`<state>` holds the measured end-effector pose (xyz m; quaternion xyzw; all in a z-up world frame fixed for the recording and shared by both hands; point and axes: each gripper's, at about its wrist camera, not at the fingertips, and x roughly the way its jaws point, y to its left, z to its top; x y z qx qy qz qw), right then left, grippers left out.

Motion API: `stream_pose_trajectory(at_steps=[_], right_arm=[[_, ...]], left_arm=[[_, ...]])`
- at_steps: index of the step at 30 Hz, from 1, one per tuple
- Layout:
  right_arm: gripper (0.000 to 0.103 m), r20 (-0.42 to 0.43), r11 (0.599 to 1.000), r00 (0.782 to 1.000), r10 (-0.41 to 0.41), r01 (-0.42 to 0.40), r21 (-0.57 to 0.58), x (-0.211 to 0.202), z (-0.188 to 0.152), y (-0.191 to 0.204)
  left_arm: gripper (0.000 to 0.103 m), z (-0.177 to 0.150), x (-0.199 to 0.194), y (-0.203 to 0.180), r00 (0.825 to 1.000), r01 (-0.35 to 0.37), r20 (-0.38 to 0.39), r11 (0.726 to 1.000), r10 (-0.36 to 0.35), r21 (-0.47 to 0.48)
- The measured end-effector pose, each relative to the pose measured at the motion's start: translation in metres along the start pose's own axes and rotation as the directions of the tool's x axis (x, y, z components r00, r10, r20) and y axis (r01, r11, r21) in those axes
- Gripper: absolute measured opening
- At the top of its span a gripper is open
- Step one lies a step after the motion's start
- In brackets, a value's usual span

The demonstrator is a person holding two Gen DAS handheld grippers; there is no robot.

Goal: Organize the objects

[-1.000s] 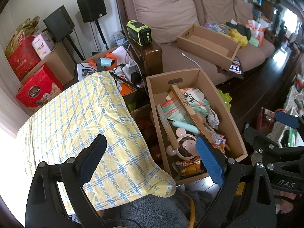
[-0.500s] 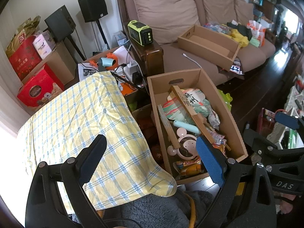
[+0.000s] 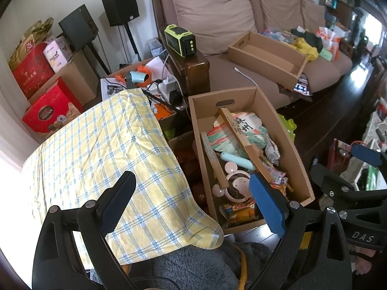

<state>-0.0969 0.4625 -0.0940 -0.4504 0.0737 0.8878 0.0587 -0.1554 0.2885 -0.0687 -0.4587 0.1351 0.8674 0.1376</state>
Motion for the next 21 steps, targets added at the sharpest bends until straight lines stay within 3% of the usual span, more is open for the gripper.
stream_pose_trajectory(at_steps=[21], right_arm=[[0.1,-0.003,1.0,1.0,-0.001,0.001,-0.002,0.0001,0.0003,-0.0003]], left_arm=[[0.094,-0.0006,0.0003,-0.0004,1.0,-0.001,-0.004,1.0,0.001,0.001]])
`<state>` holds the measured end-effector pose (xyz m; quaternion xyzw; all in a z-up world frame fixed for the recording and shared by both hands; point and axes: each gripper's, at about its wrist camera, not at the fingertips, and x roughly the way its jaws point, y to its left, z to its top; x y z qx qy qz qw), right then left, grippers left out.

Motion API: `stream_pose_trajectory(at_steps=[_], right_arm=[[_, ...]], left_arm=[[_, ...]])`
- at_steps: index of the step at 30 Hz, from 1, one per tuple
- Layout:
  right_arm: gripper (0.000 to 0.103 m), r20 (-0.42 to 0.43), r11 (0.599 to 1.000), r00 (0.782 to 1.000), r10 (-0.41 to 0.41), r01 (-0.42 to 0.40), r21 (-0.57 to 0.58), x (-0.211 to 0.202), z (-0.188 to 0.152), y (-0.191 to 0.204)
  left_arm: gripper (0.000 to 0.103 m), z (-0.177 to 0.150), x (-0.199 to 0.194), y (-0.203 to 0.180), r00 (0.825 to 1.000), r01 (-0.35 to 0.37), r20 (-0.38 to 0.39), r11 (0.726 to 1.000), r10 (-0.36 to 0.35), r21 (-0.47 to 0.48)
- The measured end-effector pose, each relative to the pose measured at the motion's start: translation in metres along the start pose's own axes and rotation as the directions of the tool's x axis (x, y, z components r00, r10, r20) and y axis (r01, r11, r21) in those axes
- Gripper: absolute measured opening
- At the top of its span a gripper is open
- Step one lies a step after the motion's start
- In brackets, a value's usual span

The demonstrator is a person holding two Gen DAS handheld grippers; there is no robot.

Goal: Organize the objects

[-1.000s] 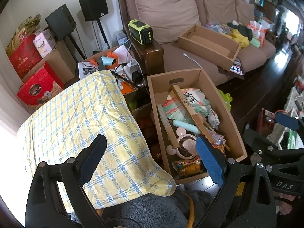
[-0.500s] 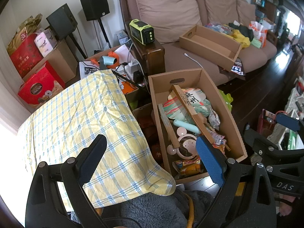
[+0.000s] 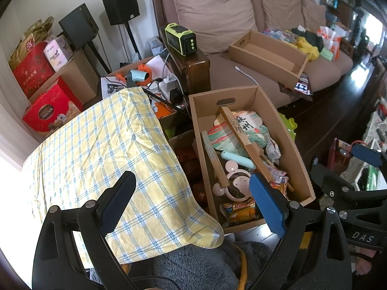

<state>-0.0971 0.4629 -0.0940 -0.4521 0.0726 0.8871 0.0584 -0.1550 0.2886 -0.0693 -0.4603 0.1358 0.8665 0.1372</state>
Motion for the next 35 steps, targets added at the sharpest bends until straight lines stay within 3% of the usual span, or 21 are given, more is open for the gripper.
stream_pose_trajectory(at_steps=[35], right_arm=[[0.1,-0.003,1.0,1.0,0.0,0.0,0.001,0.0,0.0008,0.0008]], left_arm=[[0.094,-0.0026,0.0002,0.0023,1.0,0.002,-0.006,1.0,-0.002,-0.003]])
